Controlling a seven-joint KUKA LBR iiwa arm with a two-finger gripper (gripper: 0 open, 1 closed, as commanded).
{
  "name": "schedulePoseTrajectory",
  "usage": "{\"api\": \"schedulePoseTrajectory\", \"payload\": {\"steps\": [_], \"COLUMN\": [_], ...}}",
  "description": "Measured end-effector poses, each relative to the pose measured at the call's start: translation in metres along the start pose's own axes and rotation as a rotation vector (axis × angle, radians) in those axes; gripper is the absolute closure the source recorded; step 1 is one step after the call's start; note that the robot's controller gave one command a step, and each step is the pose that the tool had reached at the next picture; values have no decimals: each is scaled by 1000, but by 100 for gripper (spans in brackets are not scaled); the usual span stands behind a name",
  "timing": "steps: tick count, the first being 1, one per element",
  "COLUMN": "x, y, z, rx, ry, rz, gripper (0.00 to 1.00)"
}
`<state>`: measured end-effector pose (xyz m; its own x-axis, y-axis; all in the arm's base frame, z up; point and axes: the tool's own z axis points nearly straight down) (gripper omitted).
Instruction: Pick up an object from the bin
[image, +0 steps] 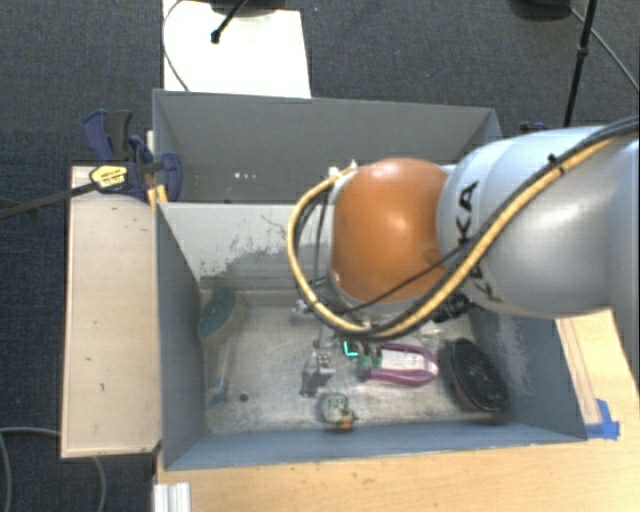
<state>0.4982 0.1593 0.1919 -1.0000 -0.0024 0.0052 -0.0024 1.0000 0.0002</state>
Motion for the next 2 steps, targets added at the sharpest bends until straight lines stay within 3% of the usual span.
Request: {"api": "schedulePoseTrajectory", "payload": {"steps": [1, 2], "x": [-15, -24], "y": [-54, -138], "z": [81, 93], "rx": [3, 4], "ry": [0, -3], "rz": [-75, -187], "gripper": [0, 0]}}
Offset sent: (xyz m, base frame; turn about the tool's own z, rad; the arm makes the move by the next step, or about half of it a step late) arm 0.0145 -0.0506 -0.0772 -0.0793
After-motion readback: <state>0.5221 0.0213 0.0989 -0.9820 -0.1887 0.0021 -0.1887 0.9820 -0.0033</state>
